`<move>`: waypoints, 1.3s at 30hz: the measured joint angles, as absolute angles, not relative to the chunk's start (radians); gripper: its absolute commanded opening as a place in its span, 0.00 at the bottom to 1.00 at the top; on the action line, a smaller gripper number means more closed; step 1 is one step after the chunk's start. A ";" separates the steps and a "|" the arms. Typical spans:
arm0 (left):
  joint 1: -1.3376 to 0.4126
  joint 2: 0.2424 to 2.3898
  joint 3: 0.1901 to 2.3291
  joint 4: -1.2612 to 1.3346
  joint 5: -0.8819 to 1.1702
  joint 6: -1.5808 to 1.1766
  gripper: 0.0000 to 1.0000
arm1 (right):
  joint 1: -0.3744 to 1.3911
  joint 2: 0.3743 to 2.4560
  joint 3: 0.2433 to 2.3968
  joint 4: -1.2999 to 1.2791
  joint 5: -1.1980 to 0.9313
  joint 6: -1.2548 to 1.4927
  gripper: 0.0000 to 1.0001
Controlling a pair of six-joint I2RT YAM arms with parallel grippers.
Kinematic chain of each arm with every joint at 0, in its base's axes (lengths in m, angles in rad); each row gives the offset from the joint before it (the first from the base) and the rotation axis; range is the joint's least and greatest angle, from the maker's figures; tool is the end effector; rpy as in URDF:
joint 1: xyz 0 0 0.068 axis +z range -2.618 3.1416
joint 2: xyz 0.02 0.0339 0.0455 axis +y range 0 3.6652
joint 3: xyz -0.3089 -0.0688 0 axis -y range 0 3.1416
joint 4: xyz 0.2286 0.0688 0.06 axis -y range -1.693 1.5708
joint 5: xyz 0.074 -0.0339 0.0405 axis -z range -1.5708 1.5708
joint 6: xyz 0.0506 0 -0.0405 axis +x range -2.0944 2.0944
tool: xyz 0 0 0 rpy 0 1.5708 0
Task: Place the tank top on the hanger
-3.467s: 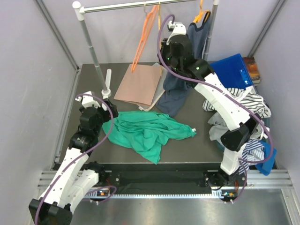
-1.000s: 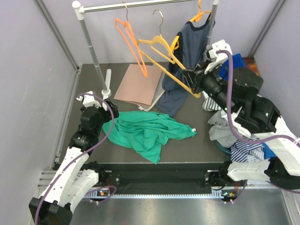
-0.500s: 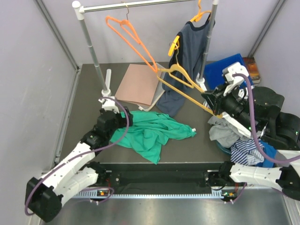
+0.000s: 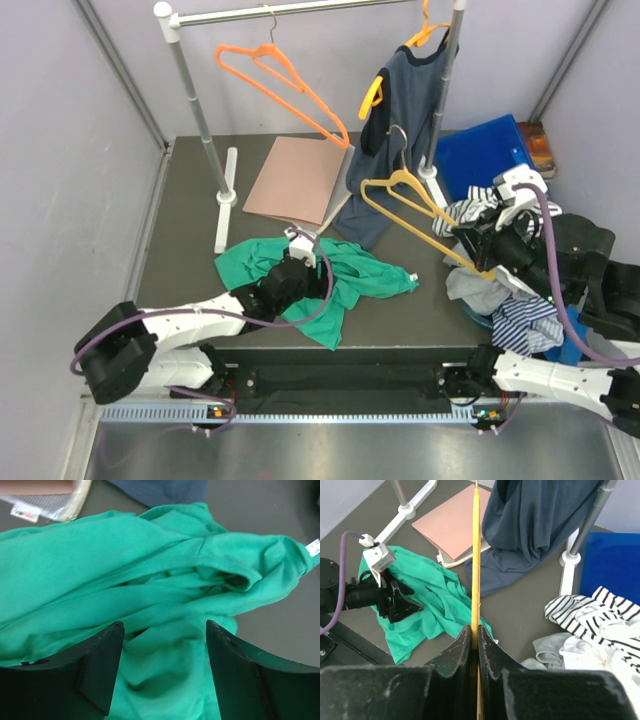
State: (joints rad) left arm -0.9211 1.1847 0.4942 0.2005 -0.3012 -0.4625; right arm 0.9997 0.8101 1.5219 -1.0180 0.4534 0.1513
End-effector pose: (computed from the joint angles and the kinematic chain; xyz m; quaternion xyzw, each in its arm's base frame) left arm 0.1487 -0.1709 0.2427 0.1175 0.8432 -0.2254 0.4738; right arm 0.0483 0.0342 0.4960 -0.2025 0.7710 0.1613 0.5818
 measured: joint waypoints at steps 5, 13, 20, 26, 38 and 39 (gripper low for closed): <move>-0.922 1.304 0.552 0.296 -0.253 -0.476 0.71 | 1.000 0.781 1.512 -1.022 0.468 0.164 0.00; -0.925 1.454 0.652 0.384 -0.187 -0.513 0.69 | 1.000 0.764 1.460 -1.023 0.486 0.181 0.00; -0.925 1.548 0.739 0.380 -0.148 -0.550 0.65 | 1.000 0.754 1.452 -1.026 0.492 0.187 0.00; -0.926 1.588 0.739 0.393 -0.105 -0.604 0.59 | 1.000 0.742 1.447 -1.024 0.503 0.188 0.00; -0.938 1.640 0.754 0.383 -0.131 -0.612 0.00 | 1.000 0.737 1.446 -1.022 0.511 0.191 0.00; -0.938 1.604 0.754 0.358 -0.167 -0.597 0.00 | 1.000 0.735 1.446 -1.022 0.513 0.194 0.00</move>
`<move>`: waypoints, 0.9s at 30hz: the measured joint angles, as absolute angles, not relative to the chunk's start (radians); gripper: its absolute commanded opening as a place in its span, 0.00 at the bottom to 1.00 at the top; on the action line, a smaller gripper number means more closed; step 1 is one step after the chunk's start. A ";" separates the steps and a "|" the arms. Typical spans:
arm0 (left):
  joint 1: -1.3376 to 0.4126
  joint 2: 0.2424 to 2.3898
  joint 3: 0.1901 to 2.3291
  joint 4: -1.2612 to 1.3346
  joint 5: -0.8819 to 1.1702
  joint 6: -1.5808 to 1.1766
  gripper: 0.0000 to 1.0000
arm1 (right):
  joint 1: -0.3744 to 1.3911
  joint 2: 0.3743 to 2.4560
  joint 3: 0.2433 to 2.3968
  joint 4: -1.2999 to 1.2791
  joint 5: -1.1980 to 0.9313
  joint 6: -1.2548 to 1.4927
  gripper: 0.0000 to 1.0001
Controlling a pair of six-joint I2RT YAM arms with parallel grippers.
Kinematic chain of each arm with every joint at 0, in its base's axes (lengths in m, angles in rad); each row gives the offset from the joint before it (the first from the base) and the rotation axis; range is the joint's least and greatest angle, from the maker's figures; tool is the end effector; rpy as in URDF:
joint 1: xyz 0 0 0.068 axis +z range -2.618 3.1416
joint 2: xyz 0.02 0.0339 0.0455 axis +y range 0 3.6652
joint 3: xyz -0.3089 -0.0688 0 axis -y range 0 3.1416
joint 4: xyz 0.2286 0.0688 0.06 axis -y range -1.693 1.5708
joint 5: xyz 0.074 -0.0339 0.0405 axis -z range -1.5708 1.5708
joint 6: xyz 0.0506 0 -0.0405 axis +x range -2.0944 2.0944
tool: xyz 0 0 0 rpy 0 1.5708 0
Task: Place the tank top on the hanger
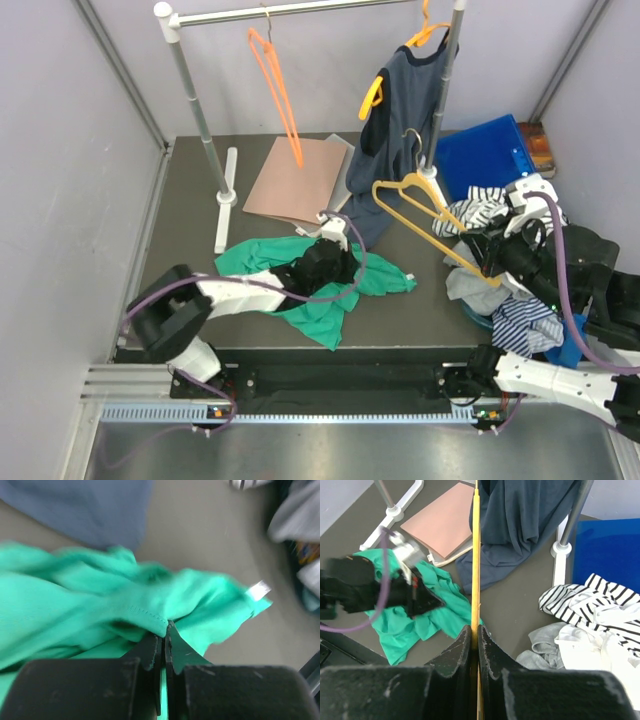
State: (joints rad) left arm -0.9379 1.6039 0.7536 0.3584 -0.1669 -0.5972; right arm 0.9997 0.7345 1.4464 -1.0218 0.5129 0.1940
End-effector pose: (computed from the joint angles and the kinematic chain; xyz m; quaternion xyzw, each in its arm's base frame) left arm 0.2051 -0.2654 0.2315 0.1028 0.8499 -0.3040 0.4180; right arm 0.0409 0.0178 0.4793 -0.1688 0.7774 0.1510 0.5868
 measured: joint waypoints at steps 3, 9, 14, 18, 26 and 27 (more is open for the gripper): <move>-0.938 1.441 0.754 0.299 -0.256 -0.548 0.00 | 1.000 0.727 1.446 -1.022 0.515 0.196 0.00; -0.923 1.066 0.801 0.195 -0.435 -0.423 0.00 | 1.000 0.725 1.444 -1.018 0.520 0.195 0.00; -0.895 0.937 0.818 0.051 -0.524 -0.360 0.00 | 1.000 0.741 1.433 -1.010 0.518 0.191 0.00; -0.884 0.889 0.818 -0.044 -0.561 -0.313 0.00 | 1.000 0.756 1.426 -0.988 0.501 0.183 0.00; -0.865 0.782 0.818 -0.212 -0.561 -0.263 0.05 | 1.000 0.769 1.416 -0.943 0.453 0.164 0.00; -0.865 0.753 0.818 -0.248 -0.548 -0.274 0.14 | 1.000 0.769 1.411 -0.933 0.439 0.159 0.00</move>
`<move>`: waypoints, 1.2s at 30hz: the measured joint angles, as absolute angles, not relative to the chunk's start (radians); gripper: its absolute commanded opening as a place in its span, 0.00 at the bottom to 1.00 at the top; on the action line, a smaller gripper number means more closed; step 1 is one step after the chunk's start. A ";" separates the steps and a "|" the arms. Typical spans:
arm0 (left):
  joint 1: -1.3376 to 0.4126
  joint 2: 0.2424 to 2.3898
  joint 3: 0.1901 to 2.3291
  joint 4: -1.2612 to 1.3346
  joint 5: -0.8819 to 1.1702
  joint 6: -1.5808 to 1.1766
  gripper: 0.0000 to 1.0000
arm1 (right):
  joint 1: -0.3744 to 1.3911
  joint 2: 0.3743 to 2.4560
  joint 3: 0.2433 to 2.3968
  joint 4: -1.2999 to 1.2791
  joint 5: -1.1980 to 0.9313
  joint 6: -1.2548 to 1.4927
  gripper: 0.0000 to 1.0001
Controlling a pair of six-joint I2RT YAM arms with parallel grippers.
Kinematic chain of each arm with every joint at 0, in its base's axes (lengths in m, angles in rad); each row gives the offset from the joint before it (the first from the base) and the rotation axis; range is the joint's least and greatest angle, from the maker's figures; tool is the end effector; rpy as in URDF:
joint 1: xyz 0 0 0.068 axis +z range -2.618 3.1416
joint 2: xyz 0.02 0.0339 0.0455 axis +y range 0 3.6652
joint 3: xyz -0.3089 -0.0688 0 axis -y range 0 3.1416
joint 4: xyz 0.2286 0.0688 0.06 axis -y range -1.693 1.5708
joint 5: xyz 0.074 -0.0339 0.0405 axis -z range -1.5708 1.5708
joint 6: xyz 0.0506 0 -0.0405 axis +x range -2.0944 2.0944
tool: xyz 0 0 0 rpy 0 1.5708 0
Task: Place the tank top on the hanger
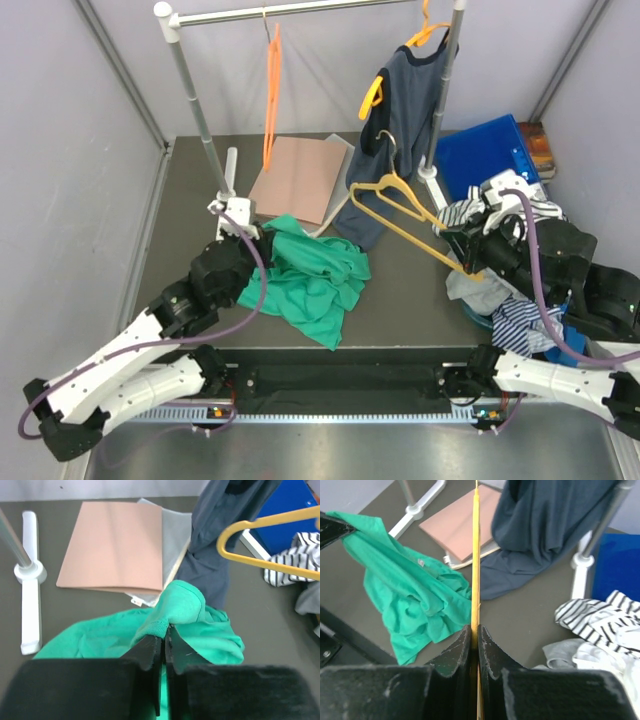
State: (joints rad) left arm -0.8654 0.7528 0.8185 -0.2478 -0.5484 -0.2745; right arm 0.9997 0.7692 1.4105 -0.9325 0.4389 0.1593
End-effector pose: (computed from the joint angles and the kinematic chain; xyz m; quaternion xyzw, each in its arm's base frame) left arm 0.1069 -0.0849 0.3783 0.0496 0.7582 -0.1572 0.6309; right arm 0.0506 0.0390 0.4788 -0.2007 0.7679 0.1730 0.5832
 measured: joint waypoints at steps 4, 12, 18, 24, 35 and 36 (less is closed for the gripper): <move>-0.865 0.659 0.815 -0.360 -0.508 -0.358 0.40 | 1.000 0.783 1.380 -0.881 0.366 0.149 0.00; -0.865 0.554 0.642 -0.434 -0.484 -0.581 0.56 | 0.999 0.863 1.316 -0.818 0.176 0.139 0.00; -0.865 0.586 0.550 -0.478 -0.514 -0.688 0.59 | 0.999 0.886 1.282 -0.836 0.112 0.140 0.00; -0.864 0.704 0.526 -0.443 -0.520 -0.752 0.57 | 0.999 0.868 1.256 -0.846 0.058 0.149 0.00; -0.744 0.717 0.362 -0.279 -0.419 -0.803 0.56 | 0.999 0.825 1.256 -0.857 0.054 0.161 0.00; -0.718 0.719 0.341 -0.247 -0.395 -0.802 0.56 | 0.999 0.826 1.256 -0.858 0.052 0.161 0.00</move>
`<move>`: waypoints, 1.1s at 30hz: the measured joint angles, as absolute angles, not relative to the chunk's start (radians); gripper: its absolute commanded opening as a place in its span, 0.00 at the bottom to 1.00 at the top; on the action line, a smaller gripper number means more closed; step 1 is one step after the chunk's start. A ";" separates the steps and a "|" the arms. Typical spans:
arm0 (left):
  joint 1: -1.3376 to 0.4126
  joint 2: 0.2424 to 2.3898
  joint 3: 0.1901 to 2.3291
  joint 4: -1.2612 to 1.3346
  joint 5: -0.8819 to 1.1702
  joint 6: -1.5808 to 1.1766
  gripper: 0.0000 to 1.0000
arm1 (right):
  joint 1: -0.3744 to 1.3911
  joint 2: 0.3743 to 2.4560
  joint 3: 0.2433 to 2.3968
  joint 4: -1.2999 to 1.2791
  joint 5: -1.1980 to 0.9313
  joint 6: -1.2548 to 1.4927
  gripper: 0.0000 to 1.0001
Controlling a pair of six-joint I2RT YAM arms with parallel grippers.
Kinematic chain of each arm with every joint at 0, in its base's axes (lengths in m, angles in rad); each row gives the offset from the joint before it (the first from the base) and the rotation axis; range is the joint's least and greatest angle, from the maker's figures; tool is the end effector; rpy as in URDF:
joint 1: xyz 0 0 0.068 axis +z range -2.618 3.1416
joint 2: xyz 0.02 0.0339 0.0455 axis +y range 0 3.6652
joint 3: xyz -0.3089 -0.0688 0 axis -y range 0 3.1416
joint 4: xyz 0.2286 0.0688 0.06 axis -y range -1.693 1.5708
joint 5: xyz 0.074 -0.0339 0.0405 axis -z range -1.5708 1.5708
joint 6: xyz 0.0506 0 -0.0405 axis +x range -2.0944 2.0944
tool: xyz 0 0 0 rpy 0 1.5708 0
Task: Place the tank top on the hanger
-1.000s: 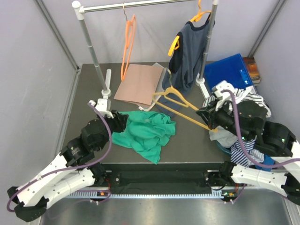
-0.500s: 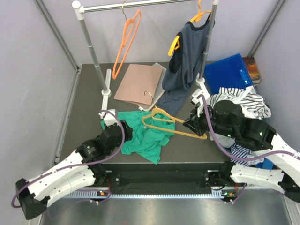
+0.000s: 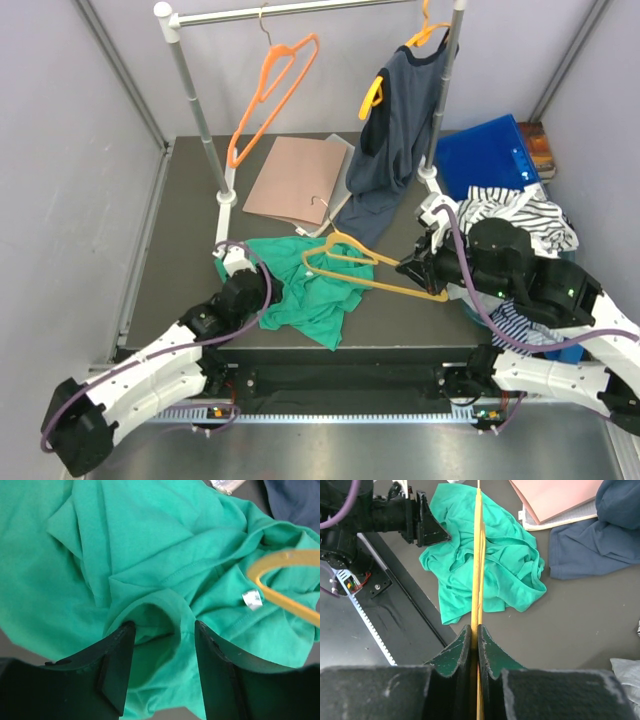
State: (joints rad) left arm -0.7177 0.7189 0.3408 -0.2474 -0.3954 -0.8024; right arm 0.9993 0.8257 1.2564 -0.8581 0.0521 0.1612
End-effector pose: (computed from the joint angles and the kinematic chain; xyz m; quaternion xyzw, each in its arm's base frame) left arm 0.1032 -0.0642 0.2176 -0.1263 0.8685 -0.1808 0.4440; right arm 0.0599 0.0882 0.4389 -0.3292 0.7737 0.2782 0.4644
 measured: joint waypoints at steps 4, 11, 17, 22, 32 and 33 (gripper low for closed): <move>-0.614 0.782 0.292 -0.106 -0.291 -0.802 0.49 | 0.999 0.826 1.259 -0.870 0.050 0.161 0.00; -0.547 0.911 0.288 0.071 -0.146 -0.782 0.00 | 0.999 0.799 1.289 -0.905 0.017 0.162 0.00; -0.519 0.801 0.377 0.028 -0.122 -0.741 0.00 | 0.999 0.765 1.290 -0.901 -0.019 0.179 0.00; -0.488 0.682 0.459 -0.020 -0.092 -0.720 0.00 | 0.999 0.760 1.276 -0.875 -0.035 0.185 0.00; -0.479 0.629 0.505 -0.171 0.006 -0.701 0.00 | 0.999 0.766 1.263 -0.860 -0.027 0.184 0.00; -0.479 0.624 0.516 -0.187 0.010 -0.698 0.00 | 0.999 0.766 1.263 -0.860 -0.025 0.184 0.00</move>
State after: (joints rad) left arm -0.4786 0.6235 0.5159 -0.1875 0.0105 -0.6979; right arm 0.9993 0.7658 1.2629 -0.8600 -0.0254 0.1837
